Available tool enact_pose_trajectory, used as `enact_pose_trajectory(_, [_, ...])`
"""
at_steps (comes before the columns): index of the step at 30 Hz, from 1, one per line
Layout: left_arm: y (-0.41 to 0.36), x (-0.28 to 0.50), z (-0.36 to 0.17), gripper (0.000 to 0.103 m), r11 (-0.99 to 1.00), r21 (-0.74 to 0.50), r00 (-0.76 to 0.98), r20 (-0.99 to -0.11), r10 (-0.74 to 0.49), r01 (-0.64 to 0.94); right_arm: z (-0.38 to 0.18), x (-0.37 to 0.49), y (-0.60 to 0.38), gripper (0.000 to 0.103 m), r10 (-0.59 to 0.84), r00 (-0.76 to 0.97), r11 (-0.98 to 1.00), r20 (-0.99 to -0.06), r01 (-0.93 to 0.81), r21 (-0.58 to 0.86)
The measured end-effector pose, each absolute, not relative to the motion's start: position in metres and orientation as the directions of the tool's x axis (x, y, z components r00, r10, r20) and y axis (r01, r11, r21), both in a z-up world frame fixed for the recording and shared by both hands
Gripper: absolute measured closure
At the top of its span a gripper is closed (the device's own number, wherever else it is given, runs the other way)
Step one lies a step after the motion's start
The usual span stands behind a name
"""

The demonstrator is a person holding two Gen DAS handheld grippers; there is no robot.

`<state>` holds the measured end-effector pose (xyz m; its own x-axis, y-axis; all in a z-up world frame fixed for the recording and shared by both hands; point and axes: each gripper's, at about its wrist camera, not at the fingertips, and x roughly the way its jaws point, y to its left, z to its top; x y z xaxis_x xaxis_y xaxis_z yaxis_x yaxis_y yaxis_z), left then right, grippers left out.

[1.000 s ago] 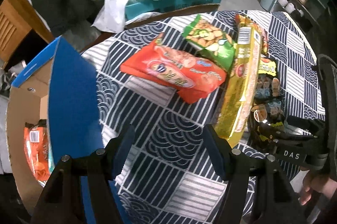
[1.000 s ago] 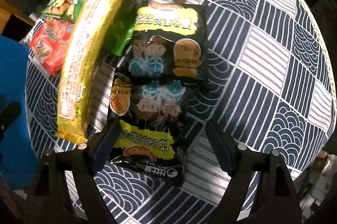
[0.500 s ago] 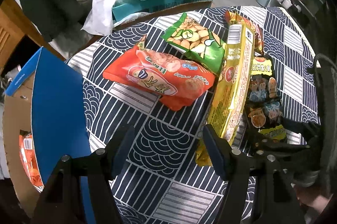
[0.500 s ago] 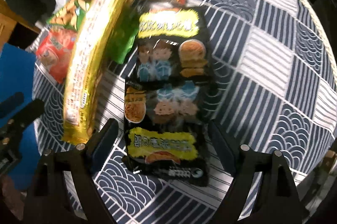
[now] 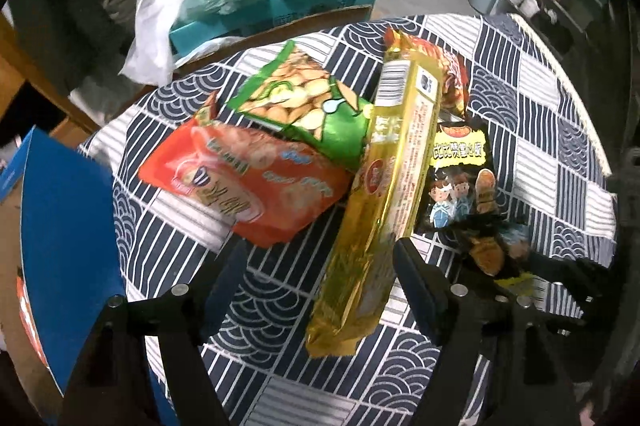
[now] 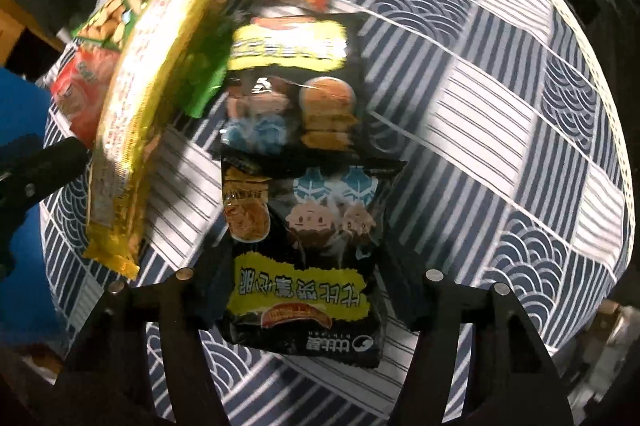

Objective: Organize snacks
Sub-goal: 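Grasp the long gold wafer bar with the left tool while the right tool grasps the black cartoon bag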

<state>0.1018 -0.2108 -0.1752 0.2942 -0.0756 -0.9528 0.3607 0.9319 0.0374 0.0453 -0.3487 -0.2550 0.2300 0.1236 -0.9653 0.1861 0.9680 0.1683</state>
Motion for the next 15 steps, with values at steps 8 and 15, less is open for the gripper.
enact_pose_trajectory(8, [-0.235,0.11,-0.188,0.024,0.927,0.069,0.313,-0.948,-0.054,0.37,-0.235,0.026,-0.377,0.039,0.148,0.263,0.952,-0.953,0.225,0.21])
enact_pose_trajectory(15, [-0.247,0.107,-0.191,0.06,0.91,0.037,0.312,-0.944,-0.104,0.413,-0.222,0.035,-0.378,0.039,0.132,0.275,0.953,-0.952,0.231,0.198])
